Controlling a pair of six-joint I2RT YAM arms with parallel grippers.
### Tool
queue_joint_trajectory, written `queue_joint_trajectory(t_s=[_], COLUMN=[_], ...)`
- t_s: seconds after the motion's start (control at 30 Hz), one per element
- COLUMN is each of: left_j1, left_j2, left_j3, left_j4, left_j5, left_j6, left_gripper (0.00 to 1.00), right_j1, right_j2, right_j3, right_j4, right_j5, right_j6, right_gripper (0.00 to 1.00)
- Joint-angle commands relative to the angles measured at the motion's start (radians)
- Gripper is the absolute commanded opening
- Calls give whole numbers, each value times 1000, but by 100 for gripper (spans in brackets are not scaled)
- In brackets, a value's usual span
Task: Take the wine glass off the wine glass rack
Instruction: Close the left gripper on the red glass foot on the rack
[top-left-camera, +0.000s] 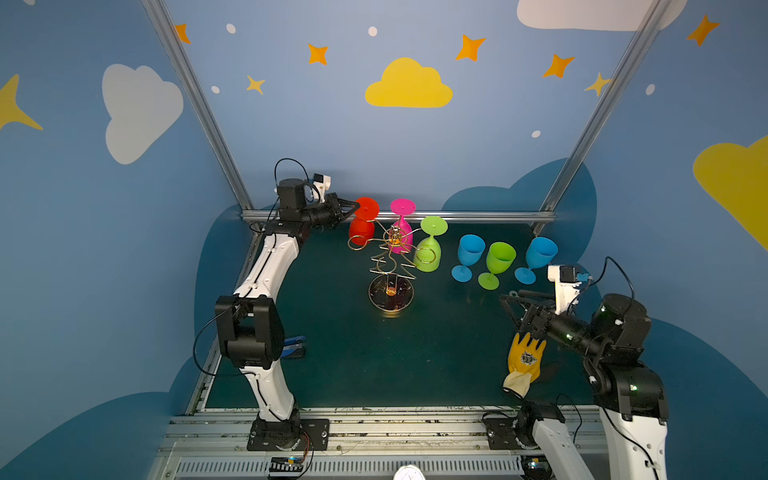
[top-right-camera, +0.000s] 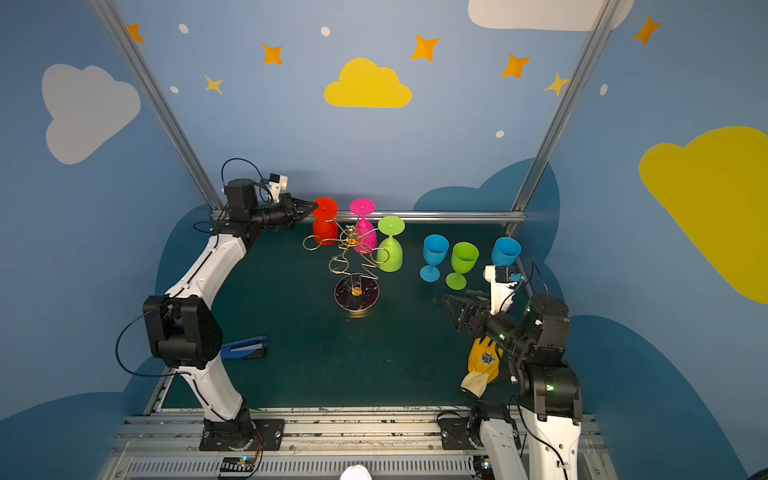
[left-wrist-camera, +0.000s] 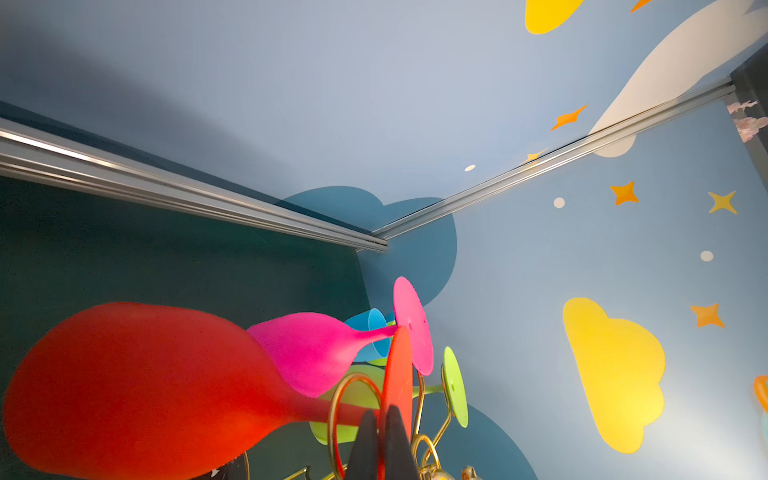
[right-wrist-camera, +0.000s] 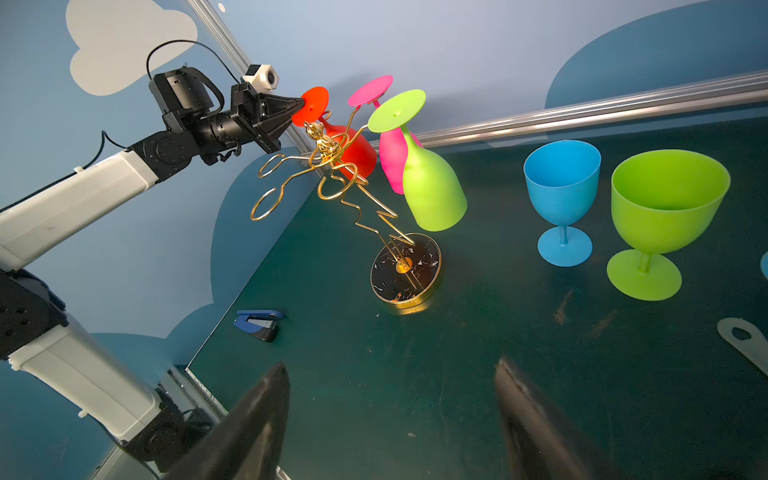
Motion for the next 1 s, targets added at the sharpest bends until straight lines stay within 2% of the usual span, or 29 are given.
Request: queue_joint_trajectory(t_s=[0.0,0.33,0.97], left_j1=[5,-7,-82], left_j2=[-57,-90,-78], left_j3=[-10,-71,-52], left_j4=[71,93,21], left_j5=[27,40,37], left_j6=[-33,-42,26], left_gripper=[3,3,3], right_j1=[4,5,4], right_j2=[-11,-10,-25], right_j3=[2,3,2], right_j4=[28,35,26], right_j5=[-3,-5,1], right_j6=[8,17,14], right_gripper=[77,77,77])
